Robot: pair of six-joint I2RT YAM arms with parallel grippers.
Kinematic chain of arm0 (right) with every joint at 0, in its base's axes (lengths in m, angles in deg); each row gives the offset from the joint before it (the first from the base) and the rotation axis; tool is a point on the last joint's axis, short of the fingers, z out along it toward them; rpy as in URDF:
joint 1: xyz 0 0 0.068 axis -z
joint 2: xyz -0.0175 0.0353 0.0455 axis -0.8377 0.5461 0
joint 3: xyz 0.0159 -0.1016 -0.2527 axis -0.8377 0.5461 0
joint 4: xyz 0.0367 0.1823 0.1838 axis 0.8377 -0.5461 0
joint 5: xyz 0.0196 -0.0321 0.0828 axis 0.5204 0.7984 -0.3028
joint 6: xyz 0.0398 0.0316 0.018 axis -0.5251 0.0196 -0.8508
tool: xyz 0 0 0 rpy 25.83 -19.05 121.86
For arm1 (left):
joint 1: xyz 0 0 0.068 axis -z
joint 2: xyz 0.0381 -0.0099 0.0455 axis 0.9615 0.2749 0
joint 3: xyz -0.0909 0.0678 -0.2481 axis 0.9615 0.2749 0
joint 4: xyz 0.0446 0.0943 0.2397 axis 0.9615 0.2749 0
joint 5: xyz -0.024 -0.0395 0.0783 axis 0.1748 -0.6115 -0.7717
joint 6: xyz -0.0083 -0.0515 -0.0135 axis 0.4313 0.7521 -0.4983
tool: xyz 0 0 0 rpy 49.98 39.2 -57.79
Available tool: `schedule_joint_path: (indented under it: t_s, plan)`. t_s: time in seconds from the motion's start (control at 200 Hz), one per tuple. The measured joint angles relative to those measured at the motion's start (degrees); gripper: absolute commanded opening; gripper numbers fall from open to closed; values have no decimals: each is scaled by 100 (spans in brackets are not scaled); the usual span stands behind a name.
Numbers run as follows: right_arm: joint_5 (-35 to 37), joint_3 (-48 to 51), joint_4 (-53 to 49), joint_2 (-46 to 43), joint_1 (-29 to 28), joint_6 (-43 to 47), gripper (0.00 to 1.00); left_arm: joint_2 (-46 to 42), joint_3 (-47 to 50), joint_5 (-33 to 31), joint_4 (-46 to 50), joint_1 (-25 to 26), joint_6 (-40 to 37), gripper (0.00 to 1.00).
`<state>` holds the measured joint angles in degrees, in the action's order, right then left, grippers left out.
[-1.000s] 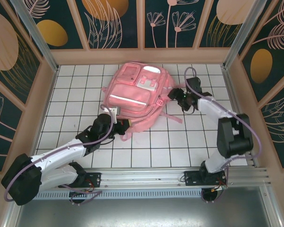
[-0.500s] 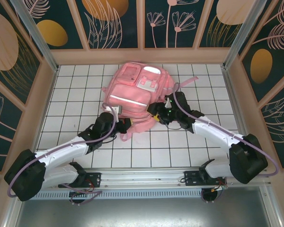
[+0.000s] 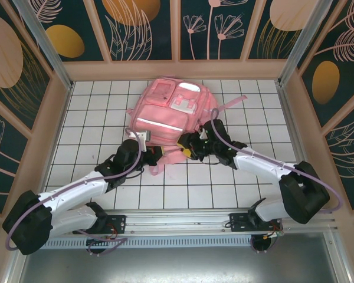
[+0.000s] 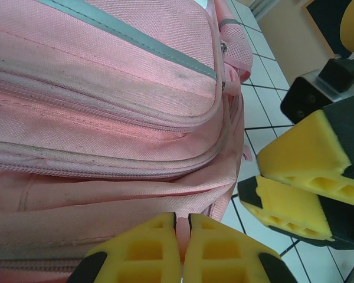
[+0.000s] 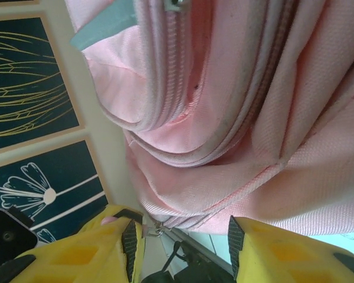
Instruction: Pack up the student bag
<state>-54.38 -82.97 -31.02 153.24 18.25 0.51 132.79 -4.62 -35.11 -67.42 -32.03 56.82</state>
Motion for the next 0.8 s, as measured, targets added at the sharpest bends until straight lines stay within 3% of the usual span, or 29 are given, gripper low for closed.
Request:
schedule_joint_path:
  t_s: [0.185,0.31,0.375,0.46,0.801]
  plan:
    - [-17,-33,227,407,-15,-81,46,-4,0,7,11,0,0,0]
    - [13,-208,234,678,-52,-70,39,-28,2,2,22,0,0,0]
    - [50,-289,227,767,-63,-39,26,-72,9,-2,24,0,0,0]
    - [72,-326,234,813,-74,-42,0,-138,57,-44,26,-2,2,0]
    - [140,-407,168,658,-125,136,0,-837,424,-654,219,37,87,0]
